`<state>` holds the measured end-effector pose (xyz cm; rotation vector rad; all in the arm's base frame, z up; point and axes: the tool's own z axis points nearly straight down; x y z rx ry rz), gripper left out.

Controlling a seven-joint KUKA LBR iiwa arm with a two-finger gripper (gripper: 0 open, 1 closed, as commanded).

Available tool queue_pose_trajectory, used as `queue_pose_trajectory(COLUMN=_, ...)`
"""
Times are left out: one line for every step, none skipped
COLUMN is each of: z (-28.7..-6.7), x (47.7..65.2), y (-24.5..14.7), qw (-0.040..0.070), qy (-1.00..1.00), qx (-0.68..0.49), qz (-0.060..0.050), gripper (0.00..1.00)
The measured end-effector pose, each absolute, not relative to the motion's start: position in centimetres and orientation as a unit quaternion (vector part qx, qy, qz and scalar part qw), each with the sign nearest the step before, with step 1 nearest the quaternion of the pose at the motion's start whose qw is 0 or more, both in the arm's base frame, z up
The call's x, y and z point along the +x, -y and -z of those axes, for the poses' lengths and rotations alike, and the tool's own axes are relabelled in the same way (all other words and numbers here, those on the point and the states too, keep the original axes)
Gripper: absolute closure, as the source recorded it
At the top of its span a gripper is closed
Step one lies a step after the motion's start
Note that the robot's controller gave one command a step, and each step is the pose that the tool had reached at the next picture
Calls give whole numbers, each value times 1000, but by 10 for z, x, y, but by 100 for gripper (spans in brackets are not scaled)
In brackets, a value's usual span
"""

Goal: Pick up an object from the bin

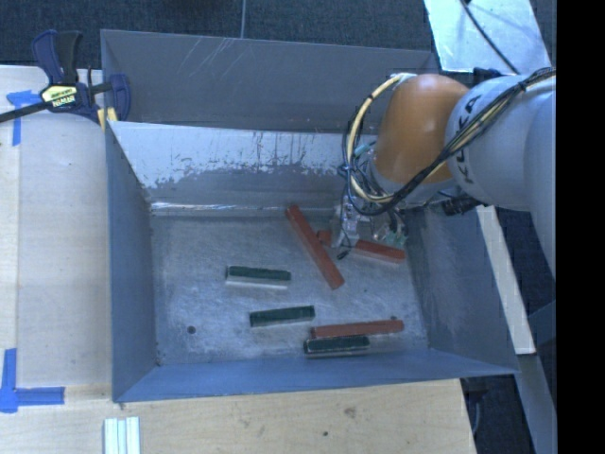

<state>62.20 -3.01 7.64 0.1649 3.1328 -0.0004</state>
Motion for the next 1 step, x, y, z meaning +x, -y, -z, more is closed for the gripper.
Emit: queue_pose_trajectory(z=-75, x=621, y=30, qw=1, qy=-999, qx=53, qz=0, gripper=0)
